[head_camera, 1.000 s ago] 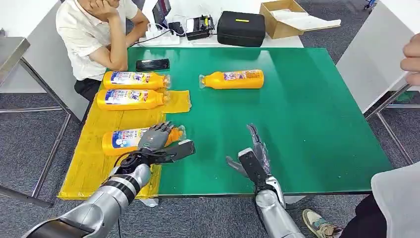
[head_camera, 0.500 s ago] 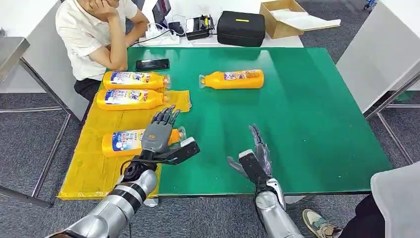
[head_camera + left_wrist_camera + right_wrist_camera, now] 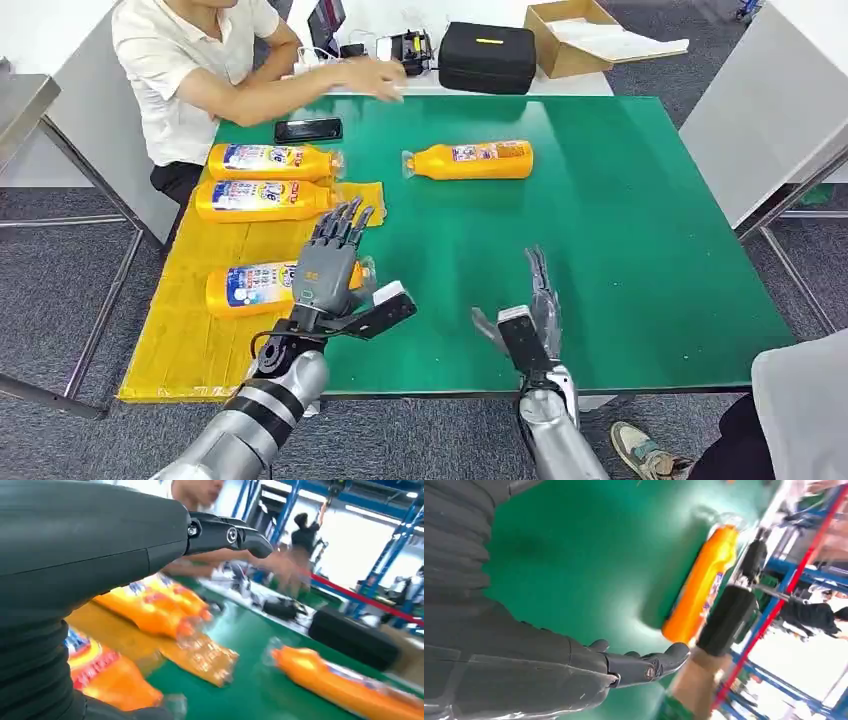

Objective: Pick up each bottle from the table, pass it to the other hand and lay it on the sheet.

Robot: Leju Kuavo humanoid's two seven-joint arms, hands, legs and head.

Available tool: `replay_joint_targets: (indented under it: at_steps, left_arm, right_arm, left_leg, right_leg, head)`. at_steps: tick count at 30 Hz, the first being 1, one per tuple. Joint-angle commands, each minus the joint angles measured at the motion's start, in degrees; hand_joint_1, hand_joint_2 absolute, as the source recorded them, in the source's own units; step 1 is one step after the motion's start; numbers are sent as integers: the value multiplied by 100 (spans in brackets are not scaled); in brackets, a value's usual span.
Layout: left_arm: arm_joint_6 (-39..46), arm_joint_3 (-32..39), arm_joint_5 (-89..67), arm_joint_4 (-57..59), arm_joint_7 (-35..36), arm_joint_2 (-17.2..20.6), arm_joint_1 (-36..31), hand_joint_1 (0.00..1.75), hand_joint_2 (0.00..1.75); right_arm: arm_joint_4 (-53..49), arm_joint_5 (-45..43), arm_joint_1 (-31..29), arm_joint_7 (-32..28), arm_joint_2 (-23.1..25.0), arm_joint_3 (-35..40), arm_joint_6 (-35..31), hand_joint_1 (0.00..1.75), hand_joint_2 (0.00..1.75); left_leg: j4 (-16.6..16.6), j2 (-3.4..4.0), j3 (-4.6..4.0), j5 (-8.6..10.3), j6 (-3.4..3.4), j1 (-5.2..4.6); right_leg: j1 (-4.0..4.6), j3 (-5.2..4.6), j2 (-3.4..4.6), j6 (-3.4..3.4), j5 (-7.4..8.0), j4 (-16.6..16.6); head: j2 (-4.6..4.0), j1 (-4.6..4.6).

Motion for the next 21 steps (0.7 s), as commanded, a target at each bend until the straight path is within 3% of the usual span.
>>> replay_joint_targets:
  at_steps: [1, 3, 4, 7, 8, 10, 14, 18, 21]
  left_arm:
    - [-496, -106, 2393, -1603, -1140, -11, 924, 0, 175]
    - [-552, -291, 2922, -1872, -1185, -18, 1143, 0, 175]
    - [-543, -429, 3197, -2036, -1268, 7, 1253, 0, 175]
    - [-367, -607, 3831, -2499, -1325, 64, 1596, 0, 175]
    - [-361, -594, 4375, -2703, -1311, 122, 1756, 0, 175]
    - [30, -540, 4758, -2938, -1404, 170, 1970, 0, 175]
    - [508, -714, 4552, -3063, -1578, 325, 2144, 0, 175]
    - [743, -783, 4363, -3188, -1743, 378, 2345, 0, 175]
    - [782, -734, 4246, -3355, -1709, 438, 2613, 0, 175]
  right_arm:
    - [-969, -1368, 551, -65, 251, -601, 1160, 0, 175]
    - [-1285, -1607, 747, 16, 274, -535, 1312, 0, 175]
    - [-1454, -1519, 839, 29, 247, -449, 1178, 0, 0]
    - [-1883, -1190, 1043, 406, 198, -236, 582, 0, 0]
    - [-2039, -434, 1110, 606, 236, -173, -388, 0, 175]
    - [-2077, 868, 1117, 624, -69, 89, -1426, 0, 175]
    - [-1889, 2090, 1052, 917, -435, -10, -2301, 0, 175]
    - [-1664, 4319, 991, 1508, -510, -798, -2525, 0, 175]
    - [-1244, 4584, 910, 1666, -661, -774, -2525, 0, 175]
  left_leg:
    - [1, 13, 25, -17, 0, 1]
    - [13, 26, 51, -37, -1, 6]
    - [12, 19, 57, -42, 0, 5]
    - [1, 4, 15, -15, 0, -1]
    - [4, 10, 27, -24, -1, 1]
    - [1, 22, 21, -21, -1, -2]
    - [0, 23, 34, -27, -1, 2]
    - [-8, 4, 19, -14, -1, -1]
    - [-7, 10, 31, -20, -1, 1]
  right_leg:
    - [5, 24, 3, -20, -14, -1]
    - [13, 50, 10, -36, -29, 6]
    - [13, 59, 2, -38, -36, 4]
    - [2, 15, -5, -16, -15, 0]
    - [6, 26, -1, -23, -22, 0]
    - [1, 15, 13, -20, -15, 1]
    - [7, 31, 11, -27, -17, -6]
    - [3, 19, -3, -17, -10, -12]
    - [6, 30, 0, -21, -12, -15]
  head:
    - [0, 0]
    - [0, 0]
    - [0, 0]
    - [0, 0]
    - [0, 0]
    - [0, -2]
    - [0, 0]
    - [0, 2]
    - [0, 2]
